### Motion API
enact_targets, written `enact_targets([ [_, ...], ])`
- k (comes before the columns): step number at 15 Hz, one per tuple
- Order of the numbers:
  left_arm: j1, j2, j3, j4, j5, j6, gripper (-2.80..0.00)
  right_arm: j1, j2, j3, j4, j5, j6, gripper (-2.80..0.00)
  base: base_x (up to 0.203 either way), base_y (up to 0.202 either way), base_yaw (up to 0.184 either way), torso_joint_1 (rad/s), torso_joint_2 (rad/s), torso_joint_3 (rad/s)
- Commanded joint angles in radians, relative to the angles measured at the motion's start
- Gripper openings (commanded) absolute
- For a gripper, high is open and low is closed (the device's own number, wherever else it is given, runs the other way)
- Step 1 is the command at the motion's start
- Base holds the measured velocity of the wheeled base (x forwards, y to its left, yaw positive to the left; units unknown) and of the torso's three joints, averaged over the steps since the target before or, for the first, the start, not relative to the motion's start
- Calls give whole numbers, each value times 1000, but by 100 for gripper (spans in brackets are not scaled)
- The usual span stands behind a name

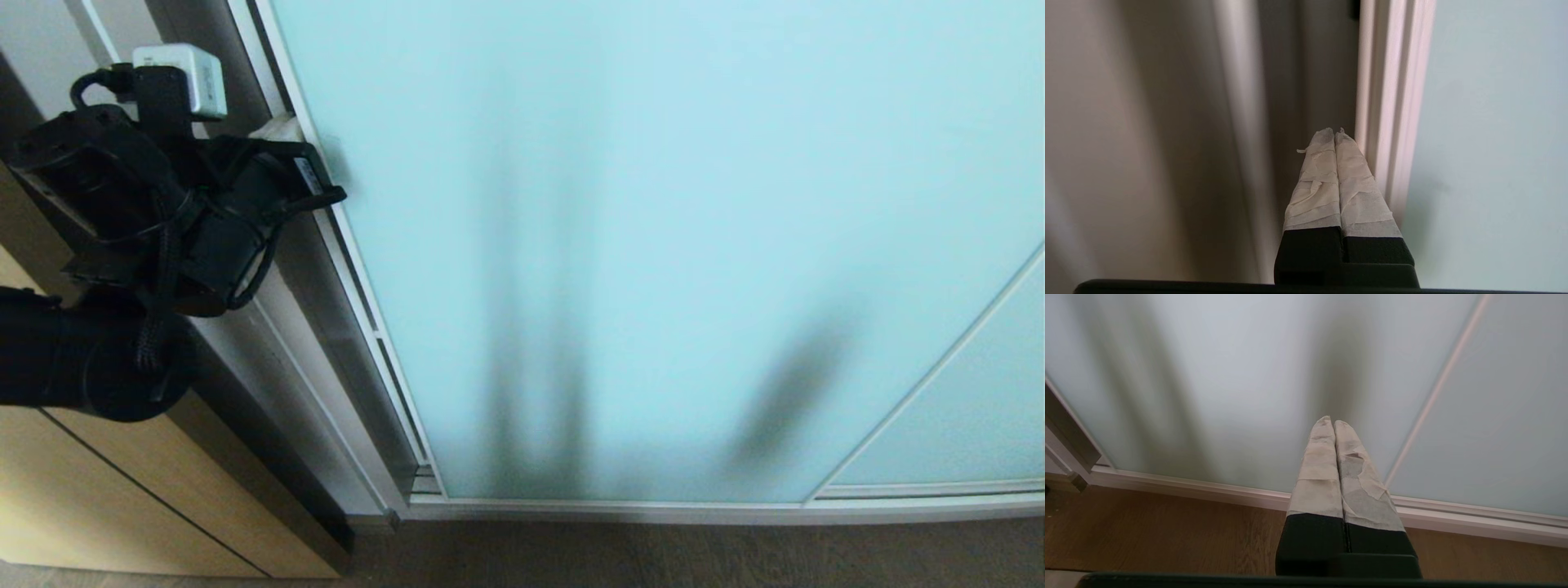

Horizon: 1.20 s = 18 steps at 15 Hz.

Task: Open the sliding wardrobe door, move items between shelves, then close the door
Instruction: Open the door

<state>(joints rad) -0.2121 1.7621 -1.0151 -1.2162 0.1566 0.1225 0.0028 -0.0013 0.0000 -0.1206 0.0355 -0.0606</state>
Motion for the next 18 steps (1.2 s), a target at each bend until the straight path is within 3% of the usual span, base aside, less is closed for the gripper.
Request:
enact_targets([
  [1,-30,2,4,-11,4,4,-280,0,-2,0,-1,1,-1,-280,0,0,0,0,0,0],
  [13,-301,-6,92,-72,9,28,-280,0,-2,0,-1,1,-1,-280,0,0,0,0,0,0],
  [18,-350,-11,92,-72,8,26,-280,0,-2,0,-1,1,-1,-280,0,0,0,0,0,0],
])
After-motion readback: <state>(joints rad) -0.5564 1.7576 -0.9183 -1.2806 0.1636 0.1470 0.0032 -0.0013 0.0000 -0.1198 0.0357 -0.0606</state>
